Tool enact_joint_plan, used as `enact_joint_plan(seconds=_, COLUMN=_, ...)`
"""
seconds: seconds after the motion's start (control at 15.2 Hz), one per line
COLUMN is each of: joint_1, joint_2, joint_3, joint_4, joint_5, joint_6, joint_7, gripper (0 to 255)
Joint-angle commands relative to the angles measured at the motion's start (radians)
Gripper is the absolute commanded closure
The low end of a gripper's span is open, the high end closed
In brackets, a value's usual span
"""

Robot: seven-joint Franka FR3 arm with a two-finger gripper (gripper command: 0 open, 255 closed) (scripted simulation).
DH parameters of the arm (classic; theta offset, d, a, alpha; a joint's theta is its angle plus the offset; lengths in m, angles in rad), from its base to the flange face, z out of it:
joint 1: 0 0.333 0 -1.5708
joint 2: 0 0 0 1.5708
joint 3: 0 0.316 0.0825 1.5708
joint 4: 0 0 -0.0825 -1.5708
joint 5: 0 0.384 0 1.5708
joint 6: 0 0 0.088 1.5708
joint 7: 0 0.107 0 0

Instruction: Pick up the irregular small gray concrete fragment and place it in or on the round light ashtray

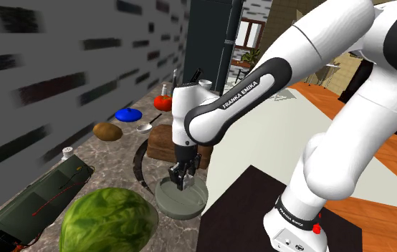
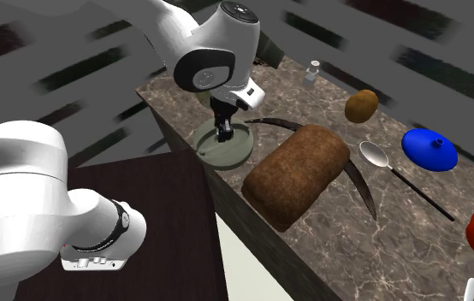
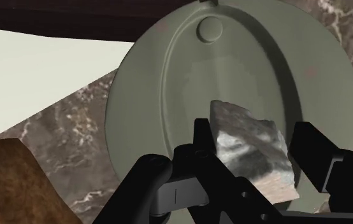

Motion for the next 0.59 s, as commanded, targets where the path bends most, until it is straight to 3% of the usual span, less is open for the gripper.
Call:
enact_joint_plan(seconds=0.0, joint_1=0.000, joint_2=0.022, joint_3=0.003, joint_4=-0.010, joint_5=-0.003, joint_6=0.032, joint_7=0.001, gripper=255)
enact_joint_plan(seconds=0.26, joint_1=-0.003, joint_2=0.081, joint_3=0.007, joint_4=-0.021, joint_5=-0.016, joint_6=0.101, joint_7=0.007, gripper=255)
enact_joint_plan(seconds=0.53, joint_1=-0.003, joint_2=0.081, joint_3=0.007, joint_4=-0.021, joint_5=-0.016, joint_6=0.101, joint_7=0.007, gripper=255)
